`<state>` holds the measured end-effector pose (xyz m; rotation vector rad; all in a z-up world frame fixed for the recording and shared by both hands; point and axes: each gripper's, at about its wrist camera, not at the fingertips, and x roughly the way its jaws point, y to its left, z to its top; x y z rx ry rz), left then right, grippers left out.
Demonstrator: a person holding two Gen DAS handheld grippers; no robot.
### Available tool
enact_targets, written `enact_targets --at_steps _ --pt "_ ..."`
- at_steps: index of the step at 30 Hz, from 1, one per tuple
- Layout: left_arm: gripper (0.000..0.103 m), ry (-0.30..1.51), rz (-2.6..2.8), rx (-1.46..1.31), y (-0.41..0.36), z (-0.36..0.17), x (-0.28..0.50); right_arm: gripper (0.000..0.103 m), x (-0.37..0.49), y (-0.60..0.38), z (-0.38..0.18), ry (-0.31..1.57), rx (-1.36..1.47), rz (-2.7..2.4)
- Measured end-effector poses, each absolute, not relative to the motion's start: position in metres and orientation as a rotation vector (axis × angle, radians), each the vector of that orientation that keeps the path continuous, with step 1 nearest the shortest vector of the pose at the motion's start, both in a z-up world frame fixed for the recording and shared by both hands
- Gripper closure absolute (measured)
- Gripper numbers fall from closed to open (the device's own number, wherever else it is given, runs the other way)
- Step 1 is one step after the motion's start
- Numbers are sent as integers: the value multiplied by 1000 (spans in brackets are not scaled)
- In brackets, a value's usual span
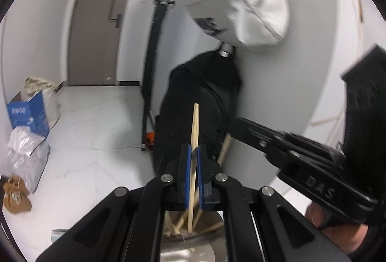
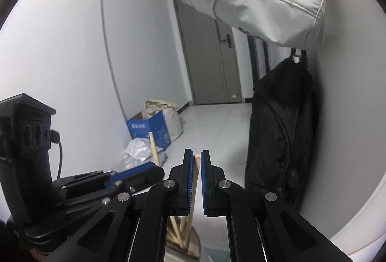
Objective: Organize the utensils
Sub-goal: 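Open both tools to drop the chopsticks into the holder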
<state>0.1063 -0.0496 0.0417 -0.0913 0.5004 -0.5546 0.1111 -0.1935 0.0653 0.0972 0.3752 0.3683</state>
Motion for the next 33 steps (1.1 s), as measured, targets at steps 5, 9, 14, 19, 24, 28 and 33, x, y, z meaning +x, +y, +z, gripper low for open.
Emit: enact_targets --at_steps 5,9,14,19,24,28,33 --pt "102 551 -609 -36 -52 36 99 98 103 -191 52 428 84 409" --pt "102 595 -622 -33 -51 30 99 98 102 -192 41 476 105 414" --pt "102 682 -651 -23 -51 18 100 97 109 -190 28 552 128 418" --pt "102 763 -631 -87 -35 20 104 95 112 -197 22 621 208 416" --pt "98 746 -563 -140 -18 40 94 52 95 -207 33 577 271 415" --pt "40 710 -457 -162 -7 55 76 36 73 -212 42 520 297 407" --pt "21 605 -328 -182 -1 69 51 22 45 -214 46 484 295 402"
